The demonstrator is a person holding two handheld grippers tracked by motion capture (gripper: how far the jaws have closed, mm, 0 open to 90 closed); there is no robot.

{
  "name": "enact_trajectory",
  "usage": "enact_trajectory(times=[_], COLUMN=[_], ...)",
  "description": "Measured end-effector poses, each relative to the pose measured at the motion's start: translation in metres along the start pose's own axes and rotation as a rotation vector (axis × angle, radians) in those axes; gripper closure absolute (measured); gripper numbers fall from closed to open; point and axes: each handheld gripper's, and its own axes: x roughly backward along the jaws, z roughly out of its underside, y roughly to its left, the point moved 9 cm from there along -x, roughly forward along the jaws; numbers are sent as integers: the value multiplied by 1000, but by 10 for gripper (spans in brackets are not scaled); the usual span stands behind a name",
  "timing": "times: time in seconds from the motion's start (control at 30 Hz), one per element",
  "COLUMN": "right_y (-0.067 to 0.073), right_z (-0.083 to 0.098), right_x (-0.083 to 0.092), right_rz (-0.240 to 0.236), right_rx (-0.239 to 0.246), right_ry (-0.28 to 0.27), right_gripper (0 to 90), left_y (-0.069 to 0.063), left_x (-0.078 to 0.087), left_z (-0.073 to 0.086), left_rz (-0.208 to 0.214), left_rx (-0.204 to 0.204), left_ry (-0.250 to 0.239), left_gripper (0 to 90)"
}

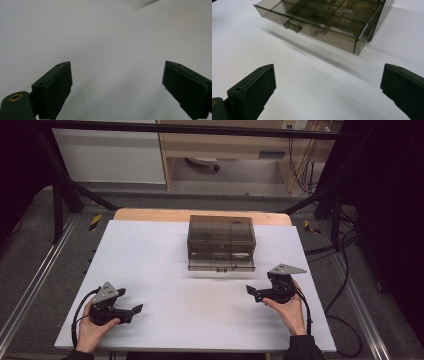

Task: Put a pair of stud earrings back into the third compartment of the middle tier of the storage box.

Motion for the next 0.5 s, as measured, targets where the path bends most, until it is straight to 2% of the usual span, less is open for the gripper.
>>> enact_trajectory(times=[0.17, 0.4, 0.5], right_y=[3, 2, 1], right_z=[17, 32, 38], right_x=[1, 5, 7], right_rz=[-8, -28, -29], right_rx=[21, 8, 19], right_ry=[26, 37, 41], right_gripper=[9, 9, 9], left_y=[0, -1, -1], left_x=[0, 1, 0], left_z=[0, 0, 0], left_rz=[-1, 1, 3], left_rx=[1, -2, -2], left_ry=[-2, -1, 0], left_gripper=[86, 86, 86])
